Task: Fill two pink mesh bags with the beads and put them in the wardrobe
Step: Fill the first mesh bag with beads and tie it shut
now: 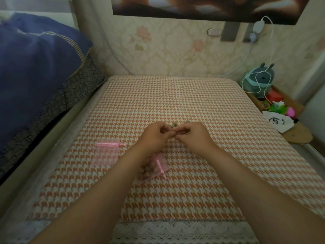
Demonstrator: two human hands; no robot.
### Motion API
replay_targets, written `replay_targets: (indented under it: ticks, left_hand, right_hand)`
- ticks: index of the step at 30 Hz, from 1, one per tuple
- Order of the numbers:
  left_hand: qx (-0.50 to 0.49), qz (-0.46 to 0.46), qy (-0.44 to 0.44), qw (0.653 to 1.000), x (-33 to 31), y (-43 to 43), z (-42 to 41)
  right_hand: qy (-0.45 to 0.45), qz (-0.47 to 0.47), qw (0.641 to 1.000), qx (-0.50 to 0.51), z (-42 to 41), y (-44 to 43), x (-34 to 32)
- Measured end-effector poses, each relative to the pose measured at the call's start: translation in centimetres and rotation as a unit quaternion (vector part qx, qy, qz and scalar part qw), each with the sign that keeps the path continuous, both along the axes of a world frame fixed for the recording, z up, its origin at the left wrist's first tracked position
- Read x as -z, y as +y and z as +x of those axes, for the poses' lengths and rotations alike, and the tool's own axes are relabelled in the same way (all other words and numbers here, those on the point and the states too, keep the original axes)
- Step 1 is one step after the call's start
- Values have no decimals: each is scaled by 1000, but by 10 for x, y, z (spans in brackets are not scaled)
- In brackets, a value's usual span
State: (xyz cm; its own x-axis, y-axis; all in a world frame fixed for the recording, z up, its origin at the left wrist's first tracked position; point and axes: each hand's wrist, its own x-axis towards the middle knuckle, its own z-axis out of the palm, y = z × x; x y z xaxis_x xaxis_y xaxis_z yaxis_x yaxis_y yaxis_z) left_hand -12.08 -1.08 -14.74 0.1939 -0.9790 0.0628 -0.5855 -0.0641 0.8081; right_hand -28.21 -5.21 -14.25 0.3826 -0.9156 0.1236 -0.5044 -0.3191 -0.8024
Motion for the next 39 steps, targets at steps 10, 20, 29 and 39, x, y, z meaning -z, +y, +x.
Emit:
replay_targets:
  ticks: [10, 20, 29, 39]
  left_hand:
    - [38, 17, -26, 999, -16, 50, 14]
    - [159, 86, -222, 958, 4, 85, 36]
    - [139, 85, -140, 977, -1, 87, 34]
    - [105, -20, 2, 994, -19, 89, 37]
  right_hand:
    - [-2, 81, 995, -52, 0, 32, -21]
    - [121, 131, 979, -104, 4, 51, -25]
    - [102, 166, 967, -162, 16, 64, -34]
    - [68, 0, 986, -154, 16, 62, -52]
